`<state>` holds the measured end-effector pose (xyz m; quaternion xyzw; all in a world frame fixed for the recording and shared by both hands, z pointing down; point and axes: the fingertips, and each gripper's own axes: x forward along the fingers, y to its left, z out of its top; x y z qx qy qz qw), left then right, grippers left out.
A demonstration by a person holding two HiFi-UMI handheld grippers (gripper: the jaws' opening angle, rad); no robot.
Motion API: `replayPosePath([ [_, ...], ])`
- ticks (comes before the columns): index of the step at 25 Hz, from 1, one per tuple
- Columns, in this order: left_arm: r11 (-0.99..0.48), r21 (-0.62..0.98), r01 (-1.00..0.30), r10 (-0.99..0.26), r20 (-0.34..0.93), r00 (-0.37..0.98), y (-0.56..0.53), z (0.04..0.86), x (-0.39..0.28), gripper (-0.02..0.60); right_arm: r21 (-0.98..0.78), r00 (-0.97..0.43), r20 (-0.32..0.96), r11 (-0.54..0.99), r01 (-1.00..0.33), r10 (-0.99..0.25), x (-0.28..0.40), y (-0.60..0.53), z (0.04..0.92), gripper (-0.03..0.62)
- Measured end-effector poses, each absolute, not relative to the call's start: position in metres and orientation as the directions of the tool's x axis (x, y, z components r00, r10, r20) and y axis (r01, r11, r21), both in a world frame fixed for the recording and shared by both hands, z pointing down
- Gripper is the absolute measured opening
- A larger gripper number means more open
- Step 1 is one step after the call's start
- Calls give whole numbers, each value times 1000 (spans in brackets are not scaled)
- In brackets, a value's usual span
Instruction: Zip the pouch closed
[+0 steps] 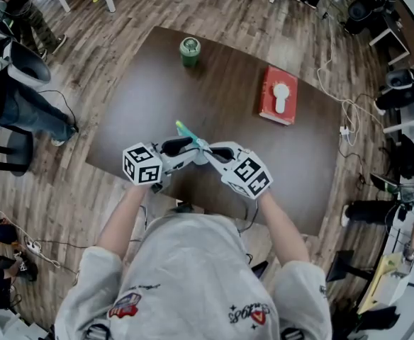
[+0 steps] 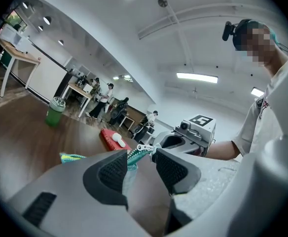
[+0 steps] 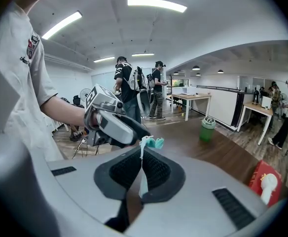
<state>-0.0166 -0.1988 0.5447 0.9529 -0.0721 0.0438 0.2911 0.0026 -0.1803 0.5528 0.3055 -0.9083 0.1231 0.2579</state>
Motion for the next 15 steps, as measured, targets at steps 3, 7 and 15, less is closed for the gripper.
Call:
replayPosePath([
  [3, -820, 555, -139, -90, 114, 989, -190, 544, -18, 167, -67, -689, 548, 796, -601, -474, -5, -171, 552, 12],
  [7, -811, 578, -92, -53, 84, 995, -180, 542, -19, 170, -53, -699, 557, 821, -569, -449, -13, -160, 554, 12],
  [15, -784, 619, -36, -5, 52, 999, -169, 540, -22, 170, -50, -716, 560, 845, -533, -418, -17, -152, 555, 12],
])
